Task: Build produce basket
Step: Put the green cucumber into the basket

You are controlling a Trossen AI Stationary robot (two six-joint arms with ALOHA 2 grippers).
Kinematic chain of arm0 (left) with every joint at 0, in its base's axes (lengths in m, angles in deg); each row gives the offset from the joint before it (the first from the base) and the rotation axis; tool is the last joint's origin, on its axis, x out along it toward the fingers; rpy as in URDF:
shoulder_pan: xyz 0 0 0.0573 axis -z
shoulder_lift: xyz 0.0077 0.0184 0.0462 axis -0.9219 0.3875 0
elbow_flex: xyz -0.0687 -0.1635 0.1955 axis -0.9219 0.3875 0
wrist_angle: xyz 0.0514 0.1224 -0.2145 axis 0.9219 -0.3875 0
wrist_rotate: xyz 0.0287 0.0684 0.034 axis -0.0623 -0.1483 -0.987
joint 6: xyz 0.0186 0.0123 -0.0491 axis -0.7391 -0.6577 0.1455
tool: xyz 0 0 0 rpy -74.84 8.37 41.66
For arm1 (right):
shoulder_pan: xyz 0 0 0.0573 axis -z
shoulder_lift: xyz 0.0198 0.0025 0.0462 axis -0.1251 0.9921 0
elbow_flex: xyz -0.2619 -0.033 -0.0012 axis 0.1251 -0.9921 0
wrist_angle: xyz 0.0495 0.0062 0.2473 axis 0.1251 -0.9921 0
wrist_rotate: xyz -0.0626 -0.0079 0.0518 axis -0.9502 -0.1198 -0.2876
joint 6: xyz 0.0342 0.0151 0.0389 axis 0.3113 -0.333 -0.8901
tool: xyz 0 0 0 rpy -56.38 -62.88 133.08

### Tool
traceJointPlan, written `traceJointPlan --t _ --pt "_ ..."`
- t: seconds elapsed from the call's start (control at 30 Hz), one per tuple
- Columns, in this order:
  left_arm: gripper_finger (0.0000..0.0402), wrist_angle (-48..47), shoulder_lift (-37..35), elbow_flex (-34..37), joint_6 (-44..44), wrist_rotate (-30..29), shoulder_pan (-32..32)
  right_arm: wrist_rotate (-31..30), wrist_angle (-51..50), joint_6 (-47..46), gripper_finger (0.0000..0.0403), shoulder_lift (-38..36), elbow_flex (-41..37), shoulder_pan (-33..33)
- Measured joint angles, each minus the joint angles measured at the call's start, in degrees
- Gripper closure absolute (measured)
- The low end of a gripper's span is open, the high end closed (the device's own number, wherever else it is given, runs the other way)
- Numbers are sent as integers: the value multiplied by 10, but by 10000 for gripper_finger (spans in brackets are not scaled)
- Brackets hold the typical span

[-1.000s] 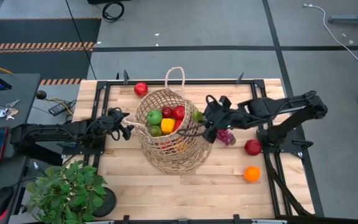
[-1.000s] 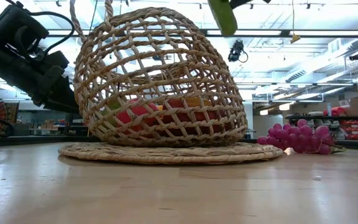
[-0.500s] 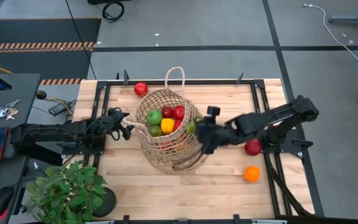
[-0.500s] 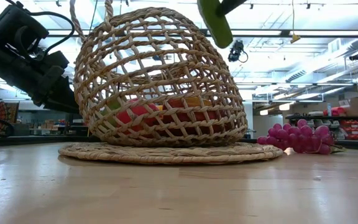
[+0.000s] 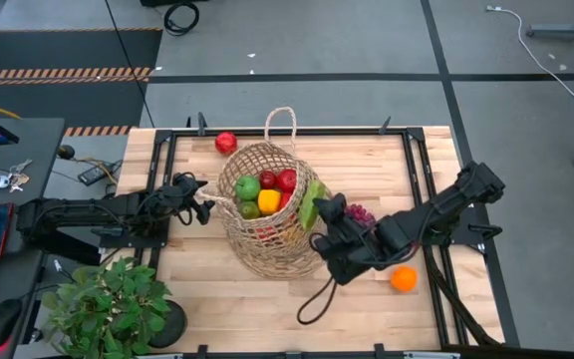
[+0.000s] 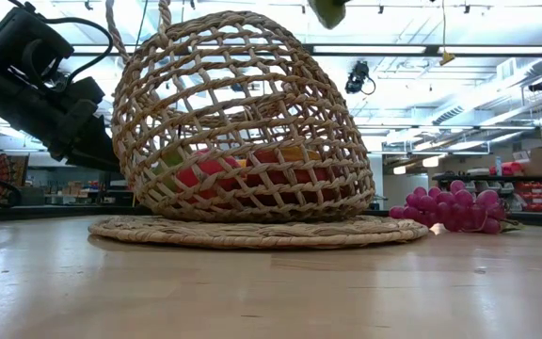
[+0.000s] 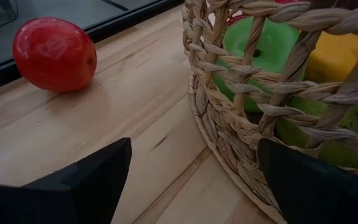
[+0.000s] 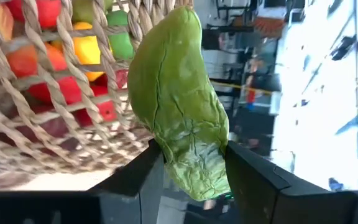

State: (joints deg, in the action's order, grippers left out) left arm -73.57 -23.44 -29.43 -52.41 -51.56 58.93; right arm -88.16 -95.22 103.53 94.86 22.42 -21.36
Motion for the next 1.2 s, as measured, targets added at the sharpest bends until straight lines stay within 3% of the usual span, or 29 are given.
traceJointPlan --t 0.3,0.57,0.8,1.2 --pt "44 0 0 0 0 0 0 1 2 137 235 -4 0 -10" --pt "44 0 0 0 0 0 0 83 2 99 235 -4 0 2" --pt "44 0 0 0 0 0 0 76 9 157 235 -4 0 2" --pt "44 0 0 0 0 0 0 80 33 29 235 -4 0 2"
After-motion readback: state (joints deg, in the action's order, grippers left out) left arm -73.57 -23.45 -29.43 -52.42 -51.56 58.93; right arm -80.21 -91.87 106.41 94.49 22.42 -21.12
